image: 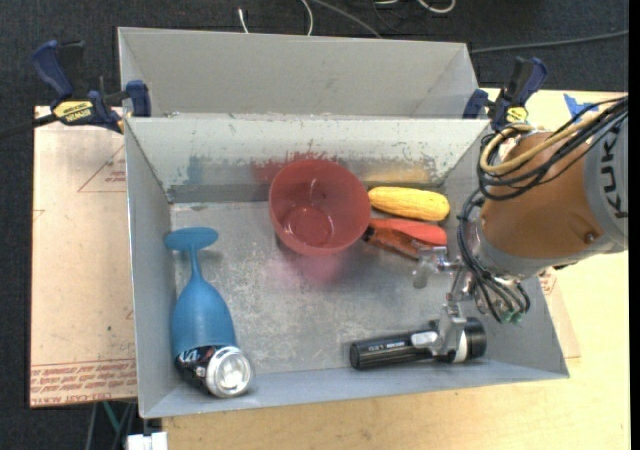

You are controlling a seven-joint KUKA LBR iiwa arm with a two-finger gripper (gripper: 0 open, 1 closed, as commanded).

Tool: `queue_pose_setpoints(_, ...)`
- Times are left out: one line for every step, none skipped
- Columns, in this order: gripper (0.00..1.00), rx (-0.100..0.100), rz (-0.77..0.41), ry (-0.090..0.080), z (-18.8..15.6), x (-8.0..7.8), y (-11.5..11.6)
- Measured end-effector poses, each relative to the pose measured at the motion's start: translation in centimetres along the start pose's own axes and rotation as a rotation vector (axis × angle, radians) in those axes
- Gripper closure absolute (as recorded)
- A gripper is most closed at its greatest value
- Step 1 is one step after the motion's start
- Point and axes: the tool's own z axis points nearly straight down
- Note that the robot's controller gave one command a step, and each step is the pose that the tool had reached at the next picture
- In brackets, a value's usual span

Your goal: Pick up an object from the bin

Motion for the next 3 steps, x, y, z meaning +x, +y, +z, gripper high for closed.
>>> queue_pose_setpoints(0.0,0.0,0.0,0.0,0.0,0.0,0.0)
queue_pose_setpoints(0.0,-0.002,-0.302,-0.003,4.9,-3.5,5.5)
queue_pose_setpoints(0.0,-0.004,-0.237,-0.002,5.4,-2.4,4.4)
